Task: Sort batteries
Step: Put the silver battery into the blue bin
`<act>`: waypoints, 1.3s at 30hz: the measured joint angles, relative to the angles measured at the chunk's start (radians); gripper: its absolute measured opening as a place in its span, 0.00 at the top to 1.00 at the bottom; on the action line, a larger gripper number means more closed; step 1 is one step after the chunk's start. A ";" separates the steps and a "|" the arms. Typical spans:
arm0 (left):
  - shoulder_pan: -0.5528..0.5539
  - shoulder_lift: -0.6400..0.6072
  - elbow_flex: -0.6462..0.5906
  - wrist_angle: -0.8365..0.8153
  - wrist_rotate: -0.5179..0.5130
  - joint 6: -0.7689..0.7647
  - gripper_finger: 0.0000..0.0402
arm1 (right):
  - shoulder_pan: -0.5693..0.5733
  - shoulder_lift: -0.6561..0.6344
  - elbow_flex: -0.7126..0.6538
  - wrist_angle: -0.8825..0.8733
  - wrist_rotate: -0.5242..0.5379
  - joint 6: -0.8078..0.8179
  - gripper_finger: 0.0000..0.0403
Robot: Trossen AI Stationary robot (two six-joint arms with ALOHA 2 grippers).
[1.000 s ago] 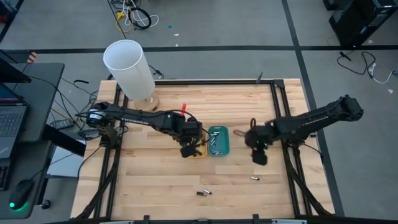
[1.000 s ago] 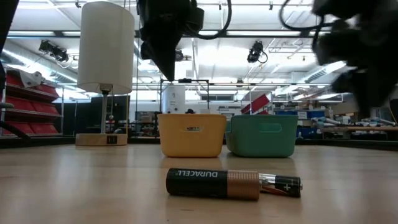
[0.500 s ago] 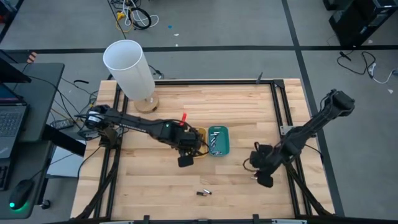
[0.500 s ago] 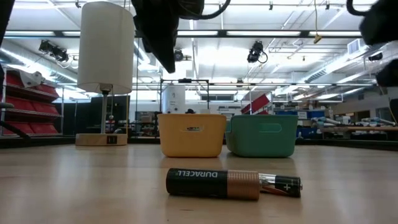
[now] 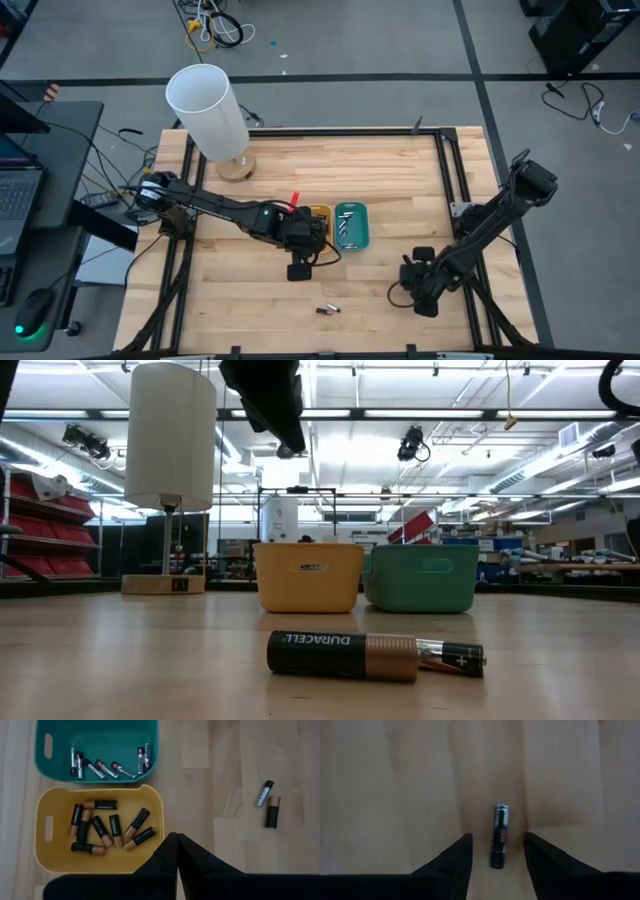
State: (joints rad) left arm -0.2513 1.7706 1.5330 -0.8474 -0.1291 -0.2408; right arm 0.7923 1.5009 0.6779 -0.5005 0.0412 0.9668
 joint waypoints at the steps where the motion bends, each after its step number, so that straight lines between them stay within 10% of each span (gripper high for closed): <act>1: -0.001 0.000 0.000 0.000 0.000 -0.002 0.96 | 0.000 0.017 0.000 -0.003 0.000 -0.001 0.60; 11: -0.010 0.000 0.000 0.060 -0.005 -0.087 0.96 | -0.007 -0.001 -0.006 -0.061 0.030 -0.045 0.96; 27: -0.019 0.000 -0.005 0.083 -0.026 -0.070 0.96 | -0.155 -0.215 0.083 -0.114 0.234 -0.098 0.97; 39: -0.025 0.002 -0.346 0.717 0.197 -0.302 0.96 | -0.512 -0.149 0.120 0.133 0.267 -0.440 0.95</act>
State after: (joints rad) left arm -0.2764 1.7724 1.1869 -0.1301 0.0681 -0.5427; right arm 0.2801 1.3520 0.7982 -0.3674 0.3079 0.5265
